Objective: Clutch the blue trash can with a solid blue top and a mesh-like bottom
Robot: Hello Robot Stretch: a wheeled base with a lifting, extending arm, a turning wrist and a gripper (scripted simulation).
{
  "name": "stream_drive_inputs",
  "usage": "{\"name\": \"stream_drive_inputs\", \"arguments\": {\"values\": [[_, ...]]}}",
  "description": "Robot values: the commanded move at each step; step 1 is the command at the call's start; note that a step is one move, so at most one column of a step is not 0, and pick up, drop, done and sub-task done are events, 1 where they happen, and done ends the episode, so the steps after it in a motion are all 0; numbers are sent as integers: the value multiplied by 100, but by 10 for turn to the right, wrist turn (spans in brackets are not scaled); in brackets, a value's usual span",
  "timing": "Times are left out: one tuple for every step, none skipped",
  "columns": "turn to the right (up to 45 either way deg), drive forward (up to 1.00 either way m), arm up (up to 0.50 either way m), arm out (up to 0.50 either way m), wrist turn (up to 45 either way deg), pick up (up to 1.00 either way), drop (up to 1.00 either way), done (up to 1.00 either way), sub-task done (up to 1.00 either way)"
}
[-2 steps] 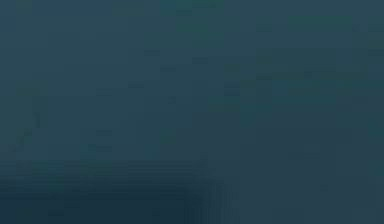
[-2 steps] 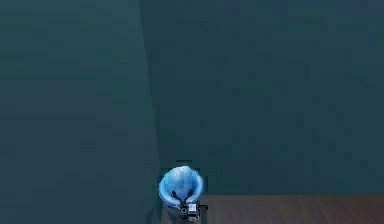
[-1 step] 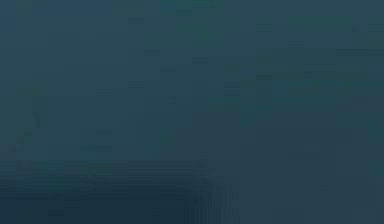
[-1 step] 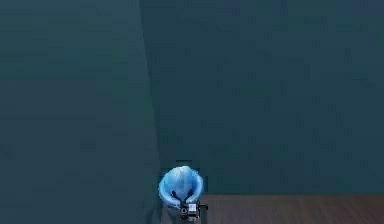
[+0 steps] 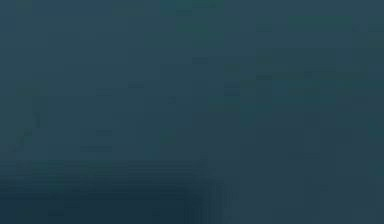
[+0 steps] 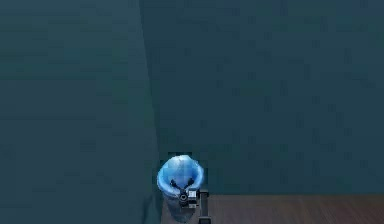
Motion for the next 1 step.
{"name": "stream_drive_inputs", "arguments": {"values": [[0,0,0,0,0,0,0,100,0]]}}
